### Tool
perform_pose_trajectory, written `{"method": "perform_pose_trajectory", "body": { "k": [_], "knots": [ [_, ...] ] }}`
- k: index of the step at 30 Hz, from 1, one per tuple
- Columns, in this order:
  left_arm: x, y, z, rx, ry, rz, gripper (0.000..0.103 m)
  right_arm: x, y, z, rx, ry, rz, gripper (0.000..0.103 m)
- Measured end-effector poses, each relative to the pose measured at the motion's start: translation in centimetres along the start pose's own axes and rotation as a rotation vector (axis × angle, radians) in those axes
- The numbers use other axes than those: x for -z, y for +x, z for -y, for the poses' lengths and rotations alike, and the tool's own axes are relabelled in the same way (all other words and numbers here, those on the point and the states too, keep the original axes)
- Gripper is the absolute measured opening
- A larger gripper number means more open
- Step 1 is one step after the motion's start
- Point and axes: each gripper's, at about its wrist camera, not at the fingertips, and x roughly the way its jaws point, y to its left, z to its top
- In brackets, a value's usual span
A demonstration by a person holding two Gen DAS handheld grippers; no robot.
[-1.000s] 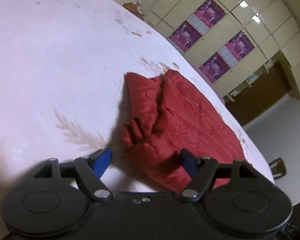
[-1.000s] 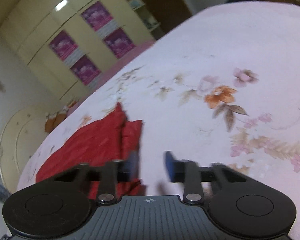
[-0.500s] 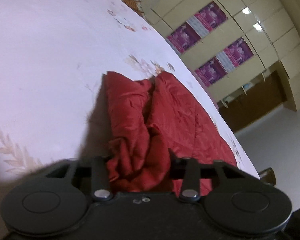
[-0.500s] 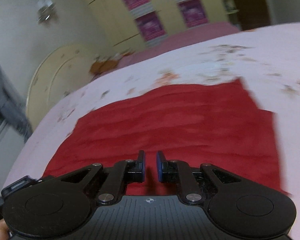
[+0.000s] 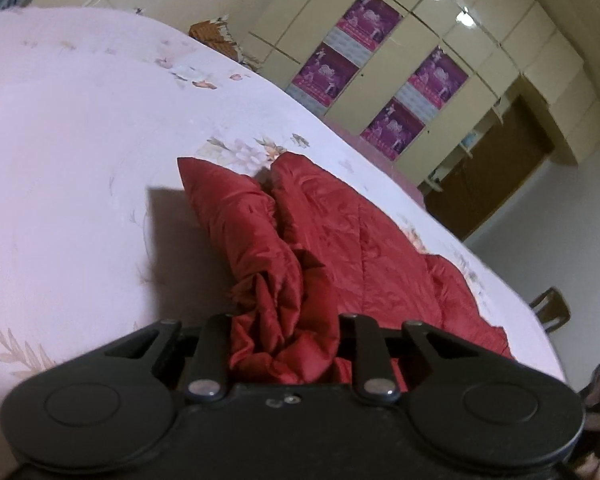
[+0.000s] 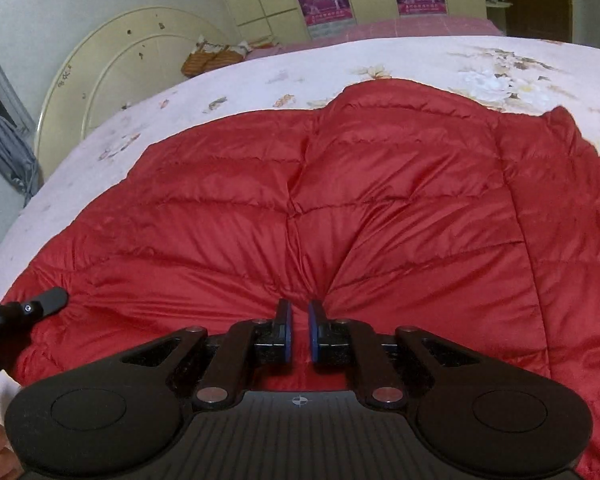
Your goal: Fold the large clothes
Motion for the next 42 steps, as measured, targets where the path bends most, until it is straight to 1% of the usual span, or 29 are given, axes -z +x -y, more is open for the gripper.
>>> {"method": "perform_pose_trajectory", "body": {
  "k": [2, 4, 6, 8, 10, 12, 15, 21, 22, 24, 25, 28, 30, 32, 33, 34, 37, 42],
  "knots": [
    [-0.1, -0.4, 0.4, -0.004, 0.021, 0.001, 0.021, 0.0, -1.7, 0.0, -0.029, 0.031, 0.039, 0.008],
    [-0.1, -0.8, 0.9, -0.006, 0.041, 0.007, 0.021, 0.4, -3.8, -0.1, -0.046, 0.018, 0.067, 0.008],
    [-0.2, -1.1, 1.5, -0.006, 0.065, 0.014, 0.021, 1.0, -5.2, -0.2, -0.062, 0.022, 0.069, 0.008],
    [-0.2, -1.5, 2.1, -0.003, 0.082, 0.022, 0.021, 2.0, -6.0, -0.2, -0.076, 0.036, 0.049, 0.008],
    [-0.3, -1.9, 2.6, 0.004, 0.094, 0.027, 0.021, 2.9, -5.6, -0.6, -0.059, 0.026, 0.005, 0.008],
    [-0.3, -2.2, 3.1, 0.017, 0.109, 0.031, 0.021, 4.0, -4.3, -0.4, -0.041, 0.027, -0.034, 0.007],
    [-0.5, -2.8, 4.4, 0.036, 0.151, 0.044, 0.021, 4.7, -3.0, -0.4, -0.034, 0.024, -0.035, 0.003],
    [-1.3, -3.8, 7.4, 0.097, 0.224, 0.076, 0.021, 4.4, -2.9, -0.3, -0.034, 0.021, -0.055, 0.002],
    [-1.4, -3.8, 7.7, 0.104, 0.230, 0.077, 0.021, 4.0, -3.4, 0.0, -0.039, 0.044, -0.052, 0.002],
    [-1.7, -3.8, 8.4, 0.119, 0.246, 0.067, 0.021, 3.6, -6.1, 1.2, -0.052, 0.088, 0.047, 0.003],
    [-1.9, -3.8, 8.7, 0.125, 0.253, 0.063, 0.021, 3.3, -7.6, 2.0, -0.022, 0.090, 0.087, 0.003],
    [-2.0, -3.9, 10.4, 0.165, 0.301, 0.063, 0.021, 2.7, -10.0, 5.1, 0.110, 0.092, 0.135, 0.003],
    [-1.8, -4.0, 11.9, 0.191, 0.345, 0.064, 0.021, 2.5, -10.9, 7.8, 0.179, 0.166, 0.154, 0.003],
    [-1.5, -3.8, 13.7, 0.212, 0.400, 0.061, 0.021, 2.7, -12.1, 10.3, 0.261, 0.248, 0.212, 0.003],
    [-1.3, -3.6, 14.4, 0.220, 0.424, 0.055, 0.021, 2.8, -12.4, 11.3, 0.294, 0.281, 0.223, 0.003],
    [-1.1, -3.4, 15.1, 0.230, 0.440, 0.048, 0.021, 2.9, -12.3, 12.1, 0.304, 0.304, 0.208, 0.003],
    [-0.3, -2.3, 17.6, 0.270, 0.477, 0.018, 0.021, 3.4, -11.1, 12.7, 0.271, 0.295, 0.151, 0.003],
    [1.9, -0.2, 21.8, 0.335, 0.510, -0.042, 0.021, 4.3, -10.7, 13.2, 0.211, 0.294, 0.119, 0.003]
  ]
}}
